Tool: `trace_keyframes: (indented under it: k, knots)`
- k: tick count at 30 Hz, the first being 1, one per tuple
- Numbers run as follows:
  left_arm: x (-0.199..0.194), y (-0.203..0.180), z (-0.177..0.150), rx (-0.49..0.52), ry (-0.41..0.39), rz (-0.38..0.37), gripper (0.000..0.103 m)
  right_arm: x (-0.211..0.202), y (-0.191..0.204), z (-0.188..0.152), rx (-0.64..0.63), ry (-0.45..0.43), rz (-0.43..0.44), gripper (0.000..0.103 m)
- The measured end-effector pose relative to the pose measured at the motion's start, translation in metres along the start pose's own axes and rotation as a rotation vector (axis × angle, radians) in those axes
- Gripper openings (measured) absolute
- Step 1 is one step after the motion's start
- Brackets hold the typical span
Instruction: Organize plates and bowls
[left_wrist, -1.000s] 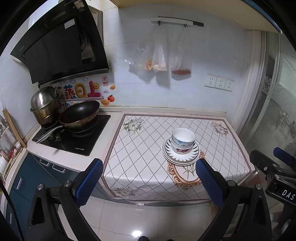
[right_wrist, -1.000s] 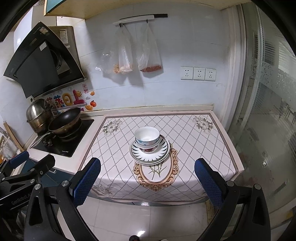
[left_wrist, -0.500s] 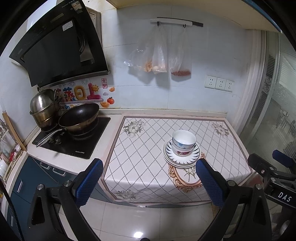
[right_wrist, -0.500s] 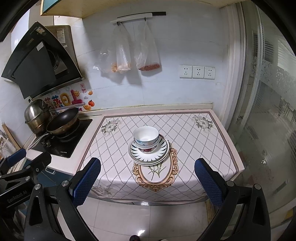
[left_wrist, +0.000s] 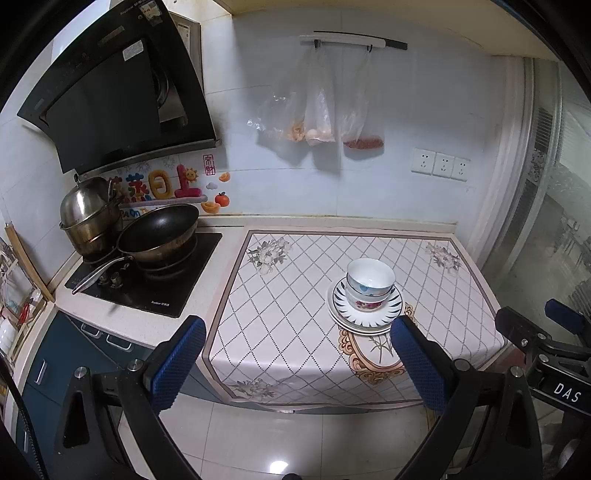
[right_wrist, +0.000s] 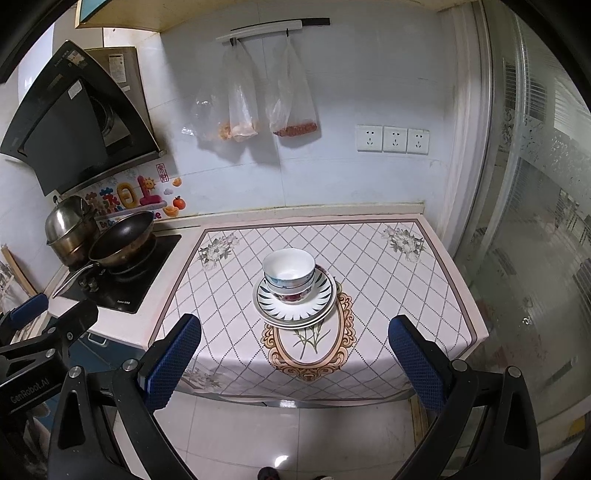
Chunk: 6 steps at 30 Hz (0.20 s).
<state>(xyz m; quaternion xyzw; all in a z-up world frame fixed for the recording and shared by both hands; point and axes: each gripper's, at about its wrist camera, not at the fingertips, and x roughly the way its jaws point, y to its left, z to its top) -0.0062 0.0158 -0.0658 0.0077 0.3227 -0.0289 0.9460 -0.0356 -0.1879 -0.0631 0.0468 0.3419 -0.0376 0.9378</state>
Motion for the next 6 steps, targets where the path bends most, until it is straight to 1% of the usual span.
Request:
trace_keyframes:
  k: [6]
  knots:
    - [0.0040,0.0015,0.0017,0.004,0.000,0.000,0.103,0.0037,-0.0001,0.0009,0.002,0.004,-0.005,0.103]
